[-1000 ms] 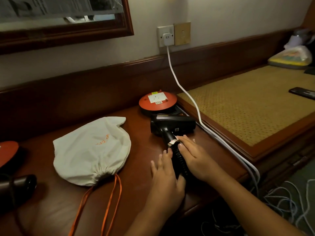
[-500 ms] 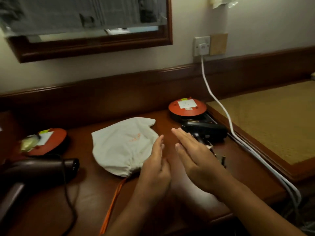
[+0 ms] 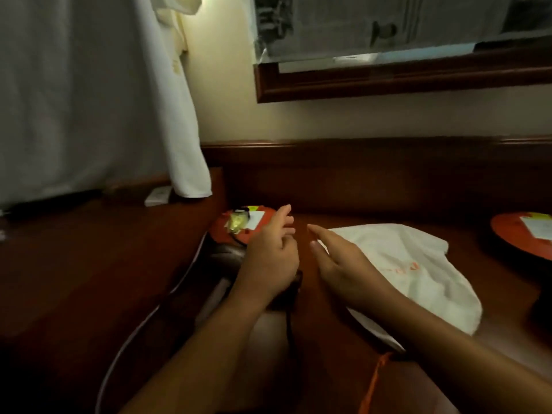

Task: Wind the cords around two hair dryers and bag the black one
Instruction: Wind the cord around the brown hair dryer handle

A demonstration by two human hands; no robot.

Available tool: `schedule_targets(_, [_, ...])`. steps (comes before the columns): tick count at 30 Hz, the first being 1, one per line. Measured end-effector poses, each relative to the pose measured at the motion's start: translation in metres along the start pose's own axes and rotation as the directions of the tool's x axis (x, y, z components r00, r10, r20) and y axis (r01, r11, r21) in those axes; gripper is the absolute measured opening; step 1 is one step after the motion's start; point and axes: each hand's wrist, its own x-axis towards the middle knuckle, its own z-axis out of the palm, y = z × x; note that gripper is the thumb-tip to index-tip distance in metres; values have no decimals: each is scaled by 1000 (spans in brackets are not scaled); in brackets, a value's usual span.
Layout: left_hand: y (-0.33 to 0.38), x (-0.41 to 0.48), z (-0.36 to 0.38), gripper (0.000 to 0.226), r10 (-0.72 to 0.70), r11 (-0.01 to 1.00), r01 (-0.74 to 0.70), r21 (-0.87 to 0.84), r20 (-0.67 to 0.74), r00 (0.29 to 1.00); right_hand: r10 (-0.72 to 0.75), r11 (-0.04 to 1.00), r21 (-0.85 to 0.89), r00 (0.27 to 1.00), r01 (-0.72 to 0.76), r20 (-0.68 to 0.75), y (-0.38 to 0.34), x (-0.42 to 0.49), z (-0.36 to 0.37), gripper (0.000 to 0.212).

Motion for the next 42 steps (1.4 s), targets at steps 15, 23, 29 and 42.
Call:
schedule_targets(15, [-140,169,-58,50,-396,797,318,513,46,917,27,893,-440,965,93,260,31,205,105,47])
schedule_targets(23, [-151,179,-53,45,-394,830,349,435,15,919,-10,776,-602,958,187,285,28,205,110,52])
schedule_targets(29, [-161,175,-52,46,-370,874,363,322,-42,928,-28,802,-571,965,178,261,31,203,115,52])
schedule_targets(42, [-99,132,-112,20,-398,774,359,-522,40,916,-78,770,-602,968,212,240,19,190,106,58])
